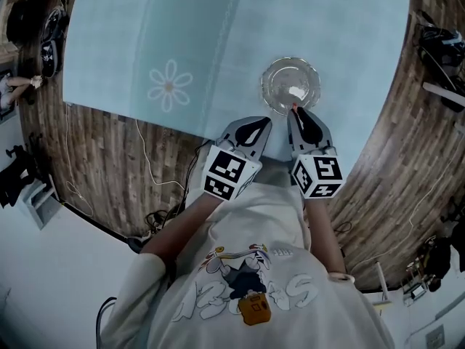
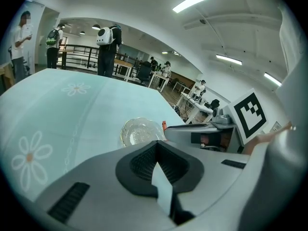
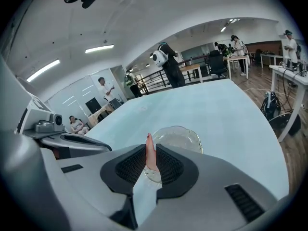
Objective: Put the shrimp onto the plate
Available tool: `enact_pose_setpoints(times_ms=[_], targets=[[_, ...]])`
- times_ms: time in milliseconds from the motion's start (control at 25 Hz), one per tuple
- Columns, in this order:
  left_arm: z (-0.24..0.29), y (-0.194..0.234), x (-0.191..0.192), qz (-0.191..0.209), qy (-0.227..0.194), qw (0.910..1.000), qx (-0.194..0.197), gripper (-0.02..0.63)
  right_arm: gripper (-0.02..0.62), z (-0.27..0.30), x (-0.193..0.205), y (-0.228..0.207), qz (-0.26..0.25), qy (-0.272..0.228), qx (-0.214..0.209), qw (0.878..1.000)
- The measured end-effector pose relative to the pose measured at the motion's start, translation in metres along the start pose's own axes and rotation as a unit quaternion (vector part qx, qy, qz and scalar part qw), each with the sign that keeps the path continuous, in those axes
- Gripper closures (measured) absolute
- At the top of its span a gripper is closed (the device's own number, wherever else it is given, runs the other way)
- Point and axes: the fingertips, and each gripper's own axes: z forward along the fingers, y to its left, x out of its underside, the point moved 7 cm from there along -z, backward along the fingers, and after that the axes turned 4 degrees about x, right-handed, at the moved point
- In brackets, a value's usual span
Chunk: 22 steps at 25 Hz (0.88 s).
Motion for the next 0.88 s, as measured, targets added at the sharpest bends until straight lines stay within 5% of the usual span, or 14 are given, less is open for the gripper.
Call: enact_pose_setpoints(times_ms=[640, 880], targets=[[0.004, 0.028, 0.026, -0.024, 0.023, 0.9994, -0.008, 0.598, 0.511, 0.028, 0.039, -0.01, -0.011, 0.069, 0.044, 0.997], [0.001, 0.022, 0.029, -0.022, 0.025, 0.9994, -0.006, 0.598, 0.482, 0.016, 0.037, -0.017, 0.008, 0.052, 0.061, 0.997]])
